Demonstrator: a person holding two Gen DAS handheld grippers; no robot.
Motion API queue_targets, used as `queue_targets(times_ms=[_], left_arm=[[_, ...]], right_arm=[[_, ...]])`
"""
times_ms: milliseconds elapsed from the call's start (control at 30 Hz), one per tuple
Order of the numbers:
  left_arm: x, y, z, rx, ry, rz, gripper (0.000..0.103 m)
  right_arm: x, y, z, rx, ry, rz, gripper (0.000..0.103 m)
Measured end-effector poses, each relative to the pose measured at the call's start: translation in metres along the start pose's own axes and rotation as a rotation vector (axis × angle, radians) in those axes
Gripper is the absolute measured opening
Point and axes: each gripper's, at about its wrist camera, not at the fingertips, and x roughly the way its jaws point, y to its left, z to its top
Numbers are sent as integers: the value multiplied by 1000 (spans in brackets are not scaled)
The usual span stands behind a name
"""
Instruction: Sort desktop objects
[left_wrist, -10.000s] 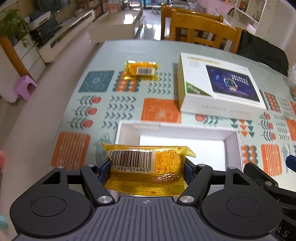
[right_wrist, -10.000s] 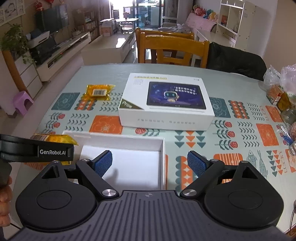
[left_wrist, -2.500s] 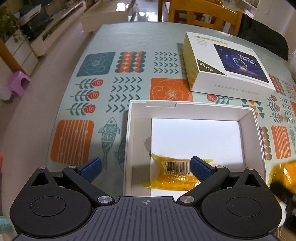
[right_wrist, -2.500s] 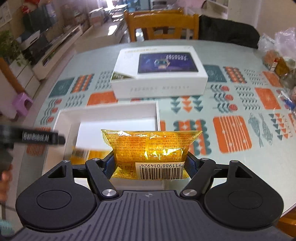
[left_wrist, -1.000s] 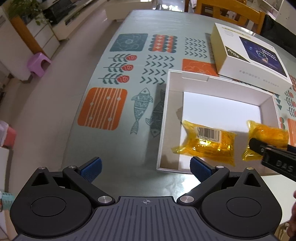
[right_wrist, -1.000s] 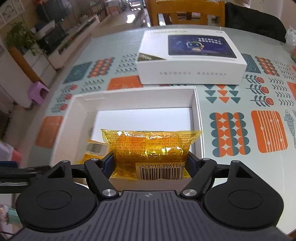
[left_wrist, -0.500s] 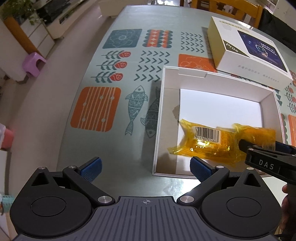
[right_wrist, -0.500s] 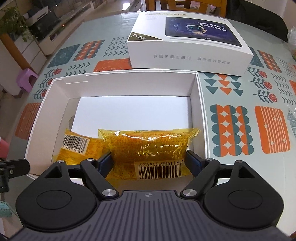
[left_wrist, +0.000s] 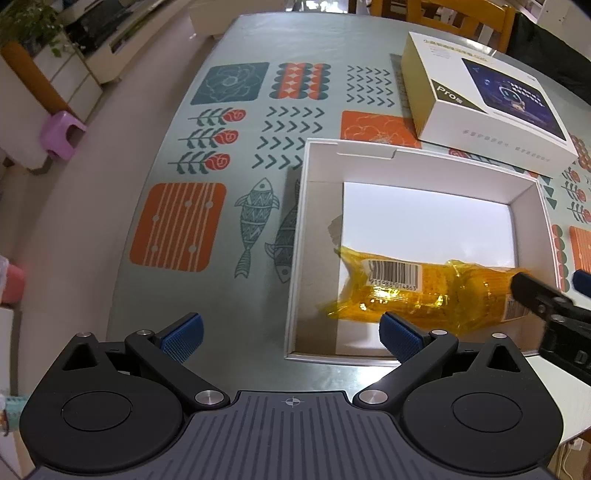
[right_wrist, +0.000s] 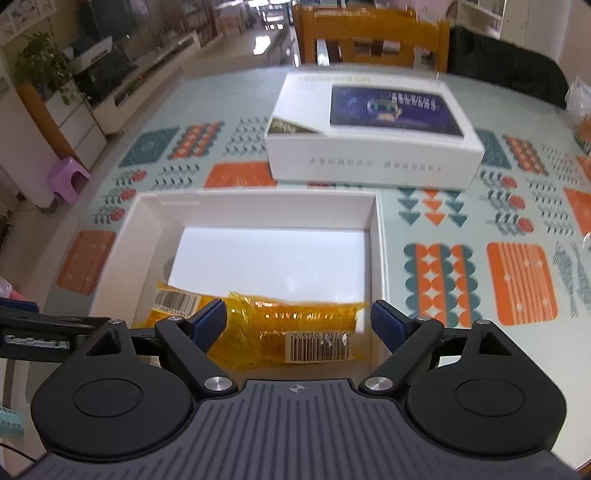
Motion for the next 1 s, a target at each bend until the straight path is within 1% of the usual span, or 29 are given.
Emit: queue_targets(times_ms=[100, 300, 600, 767, 867, 1000], left_arm=[[-1, -5, 1, 4, -2, -4, 103], [-5, -19, 1, 24, -12, -11, 103], [-1, -44, -1, 59, 18, -35, 103], [0, -57, 4, 90, 15, -39, 103], [1, -62, 9, 104, 15, -40, 103], [2, -62, 23, 112, 3, -37, 103]], right_arm=[[-10, -2, 4, -25, -26, -25, 103], [-23, -9, 6, -12, -29, -51, 103], [-32, -22, -6, -3, -4, -76, 103], [-33, -35, -6, 25, -1, -90, 103], [-31, -42, 0, 30, -11, -96, 103], [-24, -57, 18, 38, -33, -93, 103]])
